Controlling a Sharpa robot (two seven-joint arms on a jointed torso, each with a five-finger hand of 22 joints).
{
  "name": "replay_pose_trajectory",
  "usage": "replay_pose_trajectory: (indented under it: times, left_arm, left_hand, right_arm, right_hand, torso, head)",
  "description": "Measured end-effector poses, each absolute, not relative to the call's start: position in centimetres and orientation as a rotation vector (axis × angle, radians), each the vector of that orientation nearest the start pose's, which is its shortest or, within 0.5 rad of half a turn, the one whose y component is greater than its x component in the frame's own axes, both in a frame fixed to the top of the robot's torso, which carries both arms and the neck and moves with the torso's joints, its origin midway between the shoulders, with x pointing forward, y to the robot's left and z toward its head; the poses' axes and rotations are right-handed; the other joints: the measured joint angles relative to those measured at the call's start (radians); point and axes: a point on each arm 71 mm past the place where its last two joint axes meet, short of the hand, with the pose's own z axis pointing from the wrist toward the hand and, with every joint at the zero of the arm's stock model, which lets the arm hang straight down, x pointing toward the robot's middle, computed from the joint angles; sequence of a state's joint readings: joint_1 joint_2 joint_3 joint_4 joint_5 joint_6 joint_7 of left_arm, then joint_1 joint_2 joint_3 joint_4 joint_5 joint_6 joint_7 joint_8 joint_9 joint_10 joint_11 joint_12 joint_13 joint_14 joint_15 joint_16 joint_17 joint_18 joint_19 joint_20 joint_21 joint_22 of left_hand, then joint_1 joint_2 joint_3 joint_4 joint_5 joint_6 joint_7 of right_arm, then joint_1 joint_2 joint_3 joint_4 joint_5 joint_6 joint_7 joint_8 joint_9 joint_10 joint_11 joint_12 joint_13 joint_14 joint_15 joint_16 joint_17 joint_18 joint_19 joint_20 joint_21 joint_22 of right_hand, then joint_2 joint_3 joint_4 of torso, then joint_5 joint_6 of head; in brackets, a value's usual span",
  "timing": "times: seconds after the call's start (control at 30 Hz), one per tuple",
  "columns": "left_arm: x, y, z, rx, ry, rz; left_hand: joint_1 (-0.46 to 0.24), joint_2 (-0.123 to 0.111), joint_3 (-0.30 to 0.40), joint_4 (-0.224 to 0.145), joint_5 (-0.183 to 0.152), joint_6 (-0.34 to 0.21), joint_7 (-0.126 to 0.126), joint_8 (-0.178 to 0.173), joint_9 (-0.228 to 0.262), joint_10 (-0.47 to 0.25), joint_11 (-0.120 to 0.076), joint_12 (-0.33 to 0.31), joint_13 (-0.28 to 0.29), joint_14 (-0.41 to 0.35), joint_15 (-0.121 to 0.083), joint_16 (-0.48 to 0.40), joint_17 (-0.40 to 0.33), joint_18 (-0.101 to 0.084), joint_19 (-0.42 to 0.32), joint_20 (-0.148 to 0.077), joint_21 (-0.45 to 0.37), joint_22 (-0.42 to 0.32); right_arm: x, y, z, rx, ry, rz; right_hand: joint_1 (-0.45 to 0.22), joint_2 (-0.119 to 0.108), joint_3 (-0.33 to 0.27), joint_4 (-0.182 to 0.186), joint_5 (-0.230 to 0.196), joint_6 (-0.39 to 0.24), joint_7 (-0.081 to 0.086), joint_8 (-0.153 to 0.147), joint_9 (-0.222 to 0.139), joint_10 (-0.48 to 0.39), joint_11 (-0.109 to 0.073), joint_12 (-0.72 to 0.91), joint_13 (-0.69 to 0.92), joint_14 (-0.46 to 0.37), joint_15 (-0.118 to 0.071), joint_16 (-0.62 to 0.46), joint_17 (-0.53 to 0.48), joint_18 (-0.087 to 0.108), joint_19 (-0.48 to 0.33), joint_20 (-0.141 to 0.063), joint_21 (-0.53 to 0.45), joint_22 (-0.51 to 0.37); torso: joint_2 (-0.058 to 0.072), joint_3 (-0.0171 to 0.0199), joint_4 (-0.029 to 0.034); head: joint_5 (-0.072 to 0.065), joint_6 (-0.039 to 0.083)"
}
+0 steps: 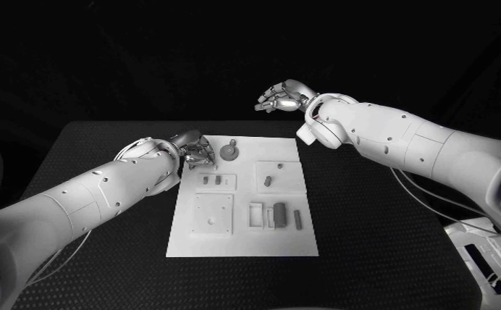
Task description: Assemble the parts on the task board
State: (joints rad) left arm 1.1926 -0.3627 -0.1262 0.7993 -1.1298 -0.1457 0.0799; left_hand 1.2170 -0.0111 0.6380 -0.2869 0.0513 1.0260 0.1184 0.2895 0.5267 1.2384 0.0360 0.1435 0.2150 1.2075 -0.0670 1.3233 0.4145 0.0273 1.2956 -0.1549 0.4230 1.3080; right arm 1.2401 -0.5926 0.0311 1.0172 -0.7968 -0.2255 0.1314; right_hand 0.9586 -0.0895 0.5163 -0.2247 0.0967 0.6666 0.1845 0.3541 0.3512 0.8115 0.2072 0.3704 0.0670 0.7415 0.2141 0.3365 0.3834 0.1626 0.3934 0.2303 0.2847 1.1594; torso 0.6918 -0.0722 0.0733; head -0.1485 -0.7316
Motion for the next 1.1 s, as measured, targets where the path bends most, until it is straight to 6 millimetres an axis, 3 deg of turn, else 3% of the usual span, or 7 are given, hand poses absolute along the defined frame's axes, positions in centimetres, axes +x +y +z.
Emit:
replay_pose_trajectory:
  times: [0.33,1.1]
  left_arm:
    - [57.8,15.8,-25.7,-0.061,1.927,-0.684]
    - [57.7,14.4,-25.9,-0.06,1.95,-0.705]
  left_hand:
    - [0.0,0.0,0.0,0.0,0.0,-0.001,0.0,0.0,0.0,0.0,0.0,0.0,0.0,0.0,0.0,-0.004,0.0,0.0,0.001,0.002,0.0,0.0]
    - [-0.003,-0.004,0.002,-0.003,-0.004,-0.004,-0.004,0.0,0.002,0.005,-0.001,0.0,0.0,0.004,-0.001,-0.004,0.0,0.0,0.003,-0.001,0.0,0.0]
  right_arm:
    - [58.2,-22.3,-17.0,0.465,1.625,0.951]
    - [58.2,-22.0,-17.0,0.463,1.626,0.956]
  right_hand:
    - [0.0,0.0,0.0,0.0,0.0,-0.004,-0.004,0.0,0.0,0.0,0.0,0.0,0.0,-0.003,-0.003,0.0,-0.001,0.0,0.0,0.0,0.0,0.001]
    - [0.0,0.0,0.0,0.0,0.0,-0.004,-0.004,0.0,-0.001,0.0,0.0,0.0,0.0,-0.003,-0.003,0.0,-0.002,0.0,0.004,0.004,-0.004,0.003]
  torso:
    - [0.0,0.0006,-0.0005]
    - [0.001,0.0013,-0.0013]
  head:
    - [-0.001,-0.002]
    - [-0.005,-0.002]
